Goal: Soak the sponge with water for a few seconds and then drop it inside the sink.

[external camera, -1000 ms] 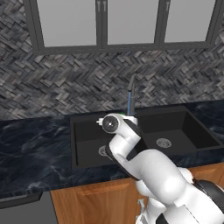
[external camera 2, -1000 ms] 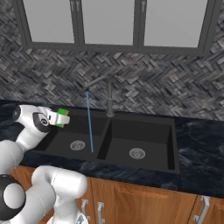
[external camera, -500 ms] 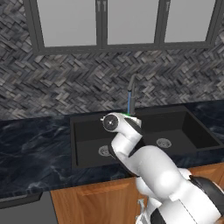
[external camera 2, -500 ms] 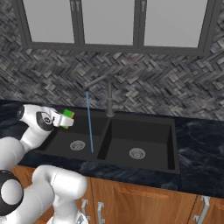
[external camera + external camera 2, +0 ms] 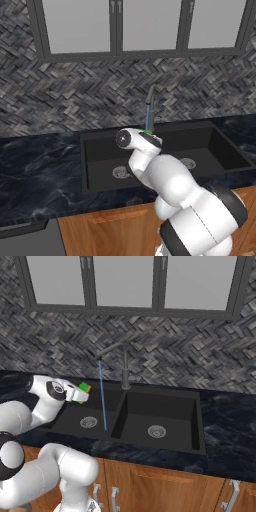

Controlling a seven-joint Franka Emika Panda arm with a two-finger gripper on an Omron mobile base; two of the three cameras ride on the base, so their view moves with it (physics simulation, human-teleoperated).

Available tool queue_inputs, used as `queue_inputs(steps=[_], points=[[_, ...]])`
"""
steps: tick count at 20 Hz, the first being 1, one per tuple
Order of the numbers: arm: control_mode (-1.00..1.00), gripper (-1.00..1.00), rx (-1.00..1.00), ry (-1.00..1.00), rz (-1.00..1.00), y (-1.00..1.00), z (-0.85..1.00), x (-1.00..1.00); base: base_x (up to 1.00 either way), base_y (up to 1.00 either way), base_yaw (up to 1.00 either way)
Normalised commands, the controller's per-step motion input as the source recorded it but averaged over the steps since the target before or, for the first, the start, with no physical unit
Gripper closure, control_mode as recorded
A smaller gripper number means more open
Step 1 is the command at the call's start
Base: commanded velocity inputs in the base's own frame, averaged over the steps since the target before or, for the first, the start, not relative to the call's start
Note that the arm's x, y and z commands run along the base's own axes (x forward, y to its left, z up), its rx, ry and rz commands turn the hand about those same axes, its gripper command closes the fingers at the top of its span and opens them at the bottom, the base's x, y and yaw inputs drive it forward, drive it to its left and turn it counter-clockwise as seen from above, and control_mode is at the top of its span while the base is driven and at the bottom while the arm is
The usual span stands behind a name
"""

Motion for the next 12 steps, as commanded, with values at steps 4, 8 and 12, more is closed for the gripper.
queue_inputs(steps=[4, 8, 12], points=[[-1.00, 1.00, 0.02, 0.00, -0.11, -0.22, 0.00, 0.00, 0.00, 0.00, 0.00], [-1.00, 1.00, 0.00, 0.00, -0.10, -0.05, -0.02, 0.02, 0.00, 0.00, 0.00], [-1.00, 1.00, 0.00, 0.00, -0.09, 0.00, -0.10, 0.14, 0.00, 0.00, 0.00]])
